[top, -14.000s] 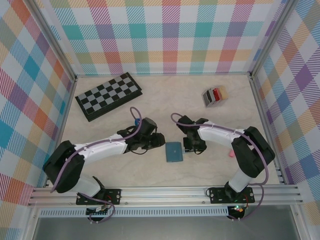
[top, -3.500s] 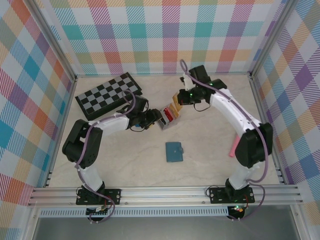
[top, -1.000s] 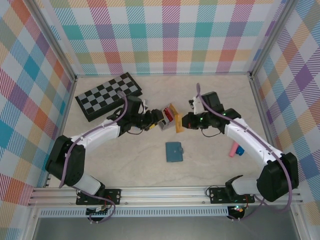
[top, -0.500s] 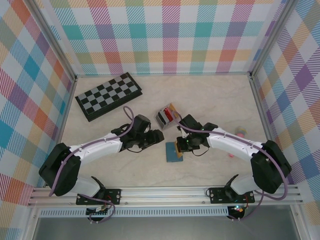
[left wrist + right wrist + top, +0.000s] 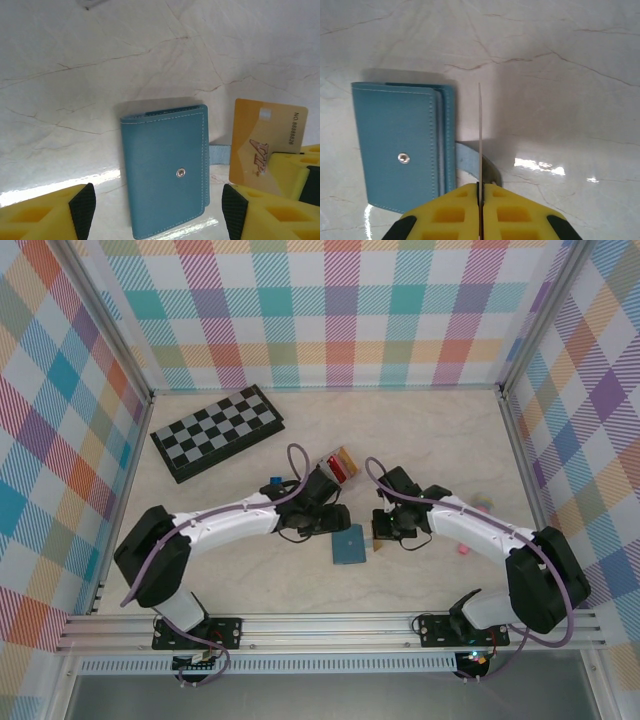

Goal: Put the credit cards into the card holder
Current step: Open the card holder at the center of the table.

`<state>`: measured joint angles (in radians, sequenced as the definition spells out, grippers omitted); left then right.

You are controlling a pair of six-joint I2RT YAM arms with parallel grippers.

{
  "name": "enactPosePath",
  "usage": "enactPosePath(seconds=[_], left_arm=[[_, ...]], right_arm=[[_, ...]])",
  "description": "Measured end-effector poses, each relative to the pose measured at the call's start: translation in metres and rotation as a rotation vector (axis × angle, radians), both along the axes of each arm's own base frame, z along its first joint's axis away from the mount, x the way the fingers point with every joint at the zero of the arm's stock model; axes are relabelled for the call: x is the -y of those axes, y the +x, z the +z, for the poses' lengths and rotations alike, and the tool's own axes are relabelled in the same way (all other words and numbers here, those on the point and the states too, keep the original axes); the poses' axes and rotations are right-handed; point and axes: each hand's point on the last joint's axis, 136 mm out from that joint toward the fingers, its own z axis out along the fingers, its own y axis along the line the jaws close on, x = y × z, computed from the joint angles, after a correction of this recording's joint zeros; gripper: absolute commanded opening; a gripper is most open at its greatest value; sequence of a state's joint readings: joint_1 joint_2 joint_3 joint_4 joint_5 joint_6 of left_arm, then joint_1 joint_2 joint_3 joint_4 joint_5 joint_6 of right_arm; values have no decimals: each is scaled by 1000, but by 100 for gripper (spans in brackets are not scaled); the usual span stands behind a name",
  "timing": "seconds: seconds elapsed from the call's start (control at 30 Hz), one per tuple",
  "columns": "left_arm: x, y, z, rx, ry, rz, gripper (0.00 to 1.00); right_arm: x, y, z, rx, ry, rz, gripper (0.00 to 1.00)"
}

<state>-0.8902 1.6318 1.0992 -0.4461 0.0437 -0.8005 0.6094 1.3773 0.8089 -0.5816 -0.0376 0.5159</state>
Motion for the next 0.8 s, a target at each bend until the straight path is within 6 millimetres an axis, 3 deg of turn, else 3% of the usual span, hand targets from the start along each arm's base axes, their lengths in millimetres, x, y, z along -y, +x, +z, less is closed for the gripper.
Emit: enactPosePath(seconds=[0.43,0.8], left_arm=[[25,-1,-19,-26,177,-47,79],[34,4,-35,-46,314,-40,97]], right_arm=[[17,0,-8,-34,-16,-50,8],[24,-3,-14,-49,45,-88,8]])
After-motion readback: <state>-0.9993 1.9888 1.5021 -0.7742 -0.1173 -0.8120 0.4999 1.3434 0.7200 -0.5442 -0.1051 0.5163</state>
